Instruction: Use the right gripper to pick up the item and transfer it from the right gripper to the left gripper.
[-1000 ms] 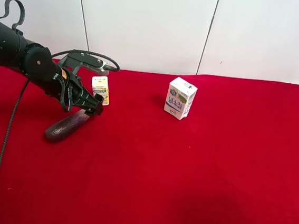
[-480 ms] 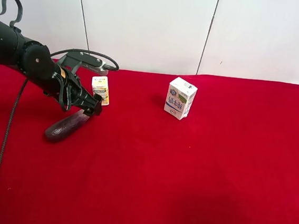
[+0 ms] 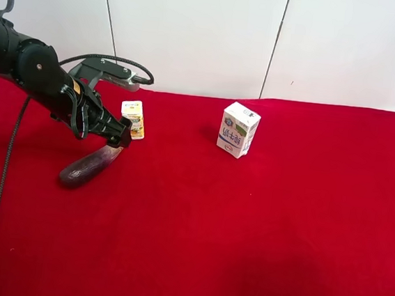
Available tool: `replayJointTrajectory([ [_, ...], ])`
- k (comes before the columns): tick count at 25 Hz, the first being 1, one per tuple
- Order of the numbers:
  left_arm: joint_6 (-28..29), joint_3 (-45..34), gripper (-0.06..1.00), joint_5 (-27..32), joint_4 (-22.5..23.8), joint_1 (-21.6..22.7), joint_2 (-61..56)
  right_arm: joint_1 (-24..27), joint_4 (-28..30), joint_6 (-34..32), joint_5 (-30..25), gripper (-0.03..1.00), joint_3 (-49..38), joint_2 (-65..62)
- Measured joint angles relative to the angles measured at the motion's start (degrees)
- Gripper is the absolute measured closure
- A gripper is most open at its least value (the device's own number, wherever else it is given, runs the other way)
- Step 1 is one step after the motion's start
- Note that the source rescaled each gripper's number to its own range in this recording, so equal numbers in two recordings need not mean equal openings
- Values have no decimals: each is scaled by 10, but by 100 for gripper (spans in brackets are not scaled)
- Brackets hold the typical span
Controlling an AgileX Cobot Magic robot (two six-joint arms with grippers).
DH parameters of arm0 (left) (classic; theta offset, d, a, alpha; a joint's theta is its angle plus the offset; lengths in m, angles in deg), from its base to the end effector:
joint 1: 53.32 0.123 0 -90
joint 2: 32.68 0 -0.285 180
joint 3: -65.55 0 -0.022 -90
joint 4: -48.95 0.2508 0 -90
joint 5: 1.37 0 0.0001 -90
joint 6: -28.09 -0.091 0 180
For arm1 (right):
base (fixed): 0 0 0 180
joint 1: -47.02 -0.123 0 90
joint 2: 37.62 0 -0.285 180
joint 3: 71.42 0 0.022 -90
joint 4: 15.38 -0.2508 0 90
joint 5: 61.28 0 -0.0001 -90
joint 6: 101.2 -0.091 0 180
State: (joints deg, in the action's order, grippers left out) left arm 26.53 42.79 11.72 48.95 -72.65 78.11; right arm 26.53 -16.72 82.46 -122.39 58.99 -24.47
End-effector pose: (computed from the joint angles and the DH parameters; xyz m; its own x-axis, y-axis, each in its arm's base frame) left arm 0.3284 -0.1152 0.1565 -0.7788 0.3021 -0.5497 0.3523 0.9358 0.0150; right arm 0.0095 0.0055 0.2715 -0.5017 -0.2436 -0.8300 -0.3928 0.9191 -0.0323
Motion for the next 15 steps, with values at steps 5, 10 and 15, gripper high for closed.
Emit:
replayJointTrajectory([
  [5,4,0,-5,39,0,0,-26,0,0,-1,0,-3,0,0],
  [10,4,0,-5,79,0,0,-71,0,0,-1,0,-3,0,0],
  [15,4,0,-5,154,0,0,-134,0,0,-3,0,-3,0,0],
])
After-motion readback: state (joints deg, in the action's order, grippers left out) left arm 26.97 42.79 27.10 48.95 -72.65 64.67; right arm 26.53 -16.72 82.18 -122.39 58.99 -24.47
